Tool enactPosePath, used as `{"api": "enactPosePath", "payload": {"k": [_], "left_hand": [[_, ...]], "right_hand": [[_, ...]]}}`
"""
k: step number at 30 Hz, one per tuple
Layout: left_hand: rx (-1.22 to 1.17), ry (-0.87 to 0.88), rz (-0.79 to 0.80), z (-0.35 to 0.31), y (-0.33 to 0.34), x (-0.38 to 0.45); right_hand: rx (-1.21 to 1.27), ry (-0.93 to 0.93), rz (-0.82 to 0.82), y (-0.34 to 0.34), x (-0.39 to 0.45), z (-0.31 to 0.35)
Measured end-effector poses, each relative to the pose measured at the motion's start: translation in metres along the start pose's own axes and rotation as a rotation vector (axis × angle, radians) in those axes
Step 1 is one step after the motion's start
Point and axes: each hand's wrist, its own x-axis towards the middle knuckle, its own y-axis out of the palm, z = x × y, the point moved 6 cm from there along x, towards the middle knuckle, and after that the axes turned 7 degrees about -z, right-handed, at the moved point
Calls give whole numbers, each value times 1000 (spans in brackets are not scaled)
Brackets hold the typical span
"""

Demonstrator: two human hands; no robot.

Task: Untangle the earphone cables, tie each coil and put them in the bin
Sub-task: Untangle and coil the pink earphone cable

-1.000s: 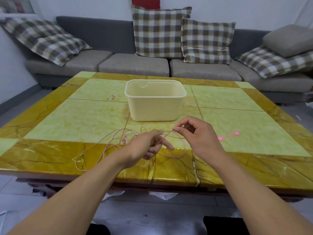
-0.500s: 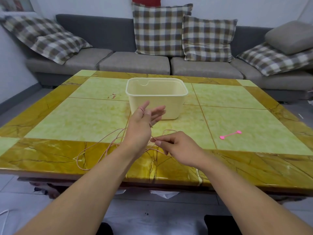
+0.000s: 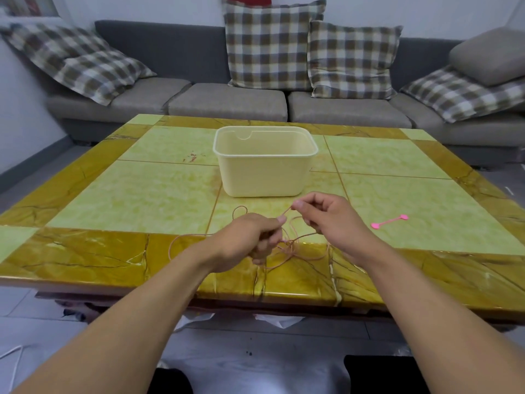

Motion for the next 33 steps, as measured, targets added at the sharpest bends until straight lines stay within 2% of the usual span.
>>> {"api": "enactPosePath", "payload": {"k": [2,4,7,9,10,11,14,16,18,19,22,24,27,29,30,31,33], "left_hand": [[-257,17,120,-8,9,-6],[-398,97,113,-24,14,-11],[-597,222,-57,-43,10,-8],[-746,310,-207,-51,-3,-3],[-733,362,-297,-51,-12,0],[-625,417,-405,-50,-21,1],[2,516,-661,-37,-41,0],[287,480,-705,-21,-49,5],[514,399,-662,-7,-57,11],[551,327,-621,0,-60,13],[441,174,-454,8,-51,10],[290,122,-276,2,-33,4],[-197,2,76,-11,-2,-6],[-500,21,191,-30,13,-13],[-618,60,157,-40,15,-12],[-707,118,56,-47,12,-10],[-752,252,-251,-53,-5,-2]], "right_hand": [[57,-24,-37,2,2,0],[46,-54,-40,8,3,1],[-5,-50,84,27,-3,-5],[-20,23,234,44,-12,-8],[-32,40,304,52,-18,-8],[-58,33,356,58,-22,-6],[-148,-7,408,59,-27,2],[-168,4,376,50,-25,5],[-130,5,307,36,-20,11],[-87,0,259,28,-17,13],[-14,-37,95,7,-6,16],[-12,-70,-11,0,-2,17],[-14,-114,-139,-3,1,17],[-5,-116,-110,5,1,14],[-11,-117,-38,14,-1,13],[-37,-109,54,24,-5,11],[-127,-65,217,42,-13,5]]}}
